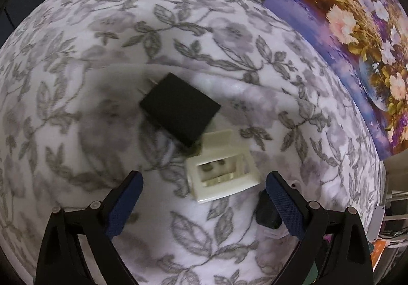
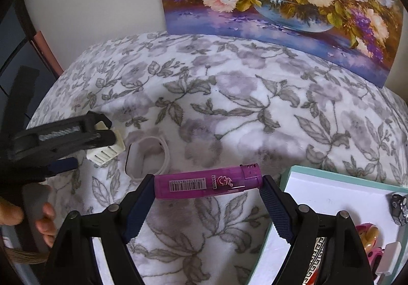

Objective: Organize rigid objects
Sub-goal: 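Grasp the pink tube with the right tool while the left tool grasps the cream plastic holder, then carry the pink tube and cream holder over the tray and open both tools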

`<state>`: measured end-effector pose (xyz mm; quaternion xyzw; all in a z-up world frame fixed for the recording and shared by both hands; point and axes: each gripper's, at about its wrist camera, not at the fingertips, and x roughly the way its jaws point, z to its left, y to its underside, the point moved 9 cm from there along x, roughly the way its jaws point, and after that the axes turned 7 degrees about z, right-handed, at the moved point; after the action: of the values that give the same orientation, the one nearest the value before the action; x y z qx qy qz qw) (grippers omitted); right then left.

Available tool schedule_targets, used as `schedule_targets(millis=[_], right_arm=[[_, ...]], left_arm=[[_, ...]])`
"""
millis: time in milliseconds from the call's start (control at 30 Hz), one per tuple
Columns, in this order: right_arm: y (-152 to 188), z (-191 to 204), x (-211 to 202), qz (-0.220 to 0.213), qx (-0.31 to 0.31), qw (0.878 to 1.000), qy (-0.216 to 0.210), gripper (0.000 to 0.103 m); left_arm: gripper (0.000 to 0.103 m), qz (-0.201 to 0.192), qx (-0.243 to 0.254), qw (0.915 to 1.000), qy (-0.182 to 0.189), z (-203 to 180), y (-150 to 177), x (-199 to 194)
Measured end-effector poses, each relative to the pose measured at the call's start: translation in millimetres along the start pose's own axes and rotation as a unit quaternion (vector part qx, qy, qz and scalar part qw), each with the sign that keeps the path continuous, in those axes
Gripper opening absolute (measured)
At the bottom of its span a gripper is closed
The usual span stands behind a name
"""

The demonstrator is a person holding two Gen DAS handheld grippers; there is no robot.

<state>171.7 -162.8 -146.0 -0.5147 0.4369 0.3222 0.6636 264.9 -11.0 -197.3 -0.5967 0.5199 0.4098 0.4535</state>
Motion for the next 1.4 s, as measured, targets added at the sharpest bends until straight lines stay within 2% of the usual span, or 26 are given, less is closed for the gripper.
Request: schedule_targets(millis=[100,167,233,300,333,533,700,900,1033,1133,1400], right_arm=[[-1,-2,-1,0.000,0.003,1.000,-0.002,0.084],[-1,-2,-2,0.000,0.003,1.000,-0.003,0.084],[-1,-2,-2,-0.001,0.003,1.000,-0.003,0.084],[-1,-3,-4,-0.002,0.005,1.000,-0.003,0.084],[-1,-4,-4,-0.002,0.005,1.000,-0.003,0.084],[-2,-7,-8,-0.004,0.008,1.000,-0.001,0.084],[-6,-16,-24,-0.012,0.020,1.000,0.008,0.084],[-8,-49,-50,-0.016,0.062,0.997,0.037,0.084],[1,-81,-63,-0.008,0.091,0.993,0.072,0.084],[12,-107,-68,0.006,0.132,0.989,0.072,0.084],[42,-175,-87,0.025,0.191,0.975,0.114,0.084]], left_arm=[[0.095,-0.007,0.006,1.0000,-0.002,-3,-2,2],[0.083,-0.018,0.010,0.9998,-0.004,-3,-2,-1],[0.081,-0.023,0.011,0.9997,-0.002,-3,-4,-2],[0.070,-0.030,0.015,0.9994,0.009,-5,-6,-4],[0.059,-0.029,0.019,0.9993,0.016,-8,-6,-4],[0.059,-0.024,0.024,0.9992,0.020,-9,-7,-10],[0.059,-0.057,0.032,0.9972,0.036,-16,-10,-49],[0.059,-0.087,0.059,0.9925,0.063,-45,-7,-91],[0.059,-0.100,0.097,0.9877,0.071,-74,12,-114],[0.059,-0.098,0.123,0.9843,0.079,-93,32,-124],[0.059,-0.069,0.199,0.9743,0.080,-154,93,-112]])
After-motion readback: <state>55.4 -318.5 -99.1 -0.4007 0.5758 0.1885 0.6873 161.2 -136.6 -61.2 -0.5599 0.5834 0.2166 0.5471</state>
